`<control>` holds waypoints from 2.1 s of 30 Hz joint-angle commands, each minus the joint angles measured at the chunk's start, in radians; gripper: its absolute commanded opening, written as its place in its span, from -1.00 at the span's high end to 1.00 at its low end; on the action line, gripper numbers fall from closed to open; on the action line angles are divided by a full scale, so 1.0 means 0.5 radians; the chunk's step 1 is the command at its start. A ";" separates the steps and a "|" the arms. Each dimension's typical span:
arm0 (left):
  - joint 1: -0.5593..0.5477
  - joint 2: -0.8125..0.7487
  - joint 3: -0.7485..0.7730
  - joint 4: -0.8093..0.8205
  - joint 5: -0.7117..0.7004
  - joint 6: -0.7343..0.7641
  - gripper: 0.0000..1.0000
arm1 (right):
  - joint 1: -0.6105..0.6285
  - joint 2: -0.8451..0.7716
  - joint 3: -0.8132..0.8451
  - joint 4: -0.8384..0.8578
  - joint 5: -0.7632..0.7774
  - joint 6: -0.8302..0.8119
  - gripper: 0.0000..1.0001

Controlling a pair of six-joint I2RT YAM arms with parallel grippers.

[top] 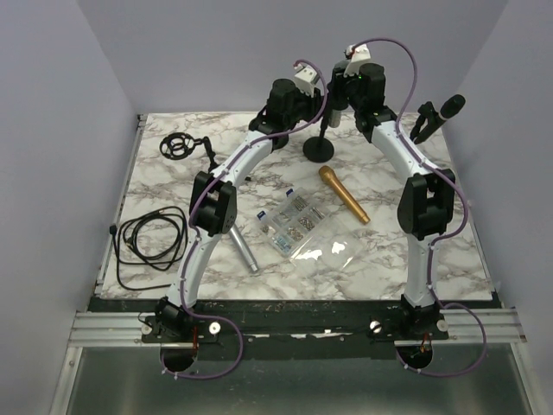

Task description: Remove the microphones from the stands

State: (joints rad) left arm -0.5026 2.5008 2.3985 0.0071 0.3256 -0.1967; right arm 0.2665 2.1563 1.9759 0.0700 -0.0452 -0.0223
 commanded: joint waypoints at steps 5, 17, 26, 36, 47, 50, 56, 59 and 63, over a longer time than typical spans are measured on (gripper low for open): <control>-0.052 -0.110 -0.174 0.112 -0.159 0.120 1.00 | 0.065 0.069 0.501 -0.287 0.071 0.093 0.99; -0.053 -0.178 -0.300 0.139 -0.183 0.090 1.00 | 0.060 -0.104 0.807 -0.395 0.498 -0.093 0.99; -0.053 -0.220 -0.376 0.172 -0.182 0.102 1.00 | 0.053 -0.333 0.766 -0.392 0.449 -0.020 0.99; -0.053 -0.279 -0.414 0.036 -0.333 -0.036 0.60 | 0.053 -0.760 0.118 -0.371 0.733 -0.156 0.99; -0.053 -0.400 -0.468 -0.076 -0.418 -0.014 -0.89 | 0.053 -1.135 -0.604 -0.413 0.820 -0.143 0.99; -0.053 -0.459 -0.491 -0.111 -0.411 -0.020 -0.97 | 0.053 -1.168 -0.718 -0.451 0.833 -0.125 0.99; -0.053 -0.674 -0.614 -0.167 -0.358 -0.048 -0.97 | 0.053 -1.250 -1.008 -0.561 0.869 -0.109 0.99; -0.053 -0.840 -0.744 -0.176 -0.344 -0.074 -0.97 | 0.053 -1.273 -1.134 -0.604 0.890 -0.089 0.99; -0.053 -1.059 -0.936 -0.170 -0.301 -0.160 -0.97 | 0.052 -1.278 -1.215 -0.667 0.864 -0.065 0.99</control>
State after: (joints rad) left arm -0.5259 2.1056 1.9938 -0.0784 0.1444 -0.2298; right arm 0.2943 1.5509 1.4014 -0.2249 0.3672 -0.0757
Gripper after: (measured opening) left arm 0.978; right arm 0.485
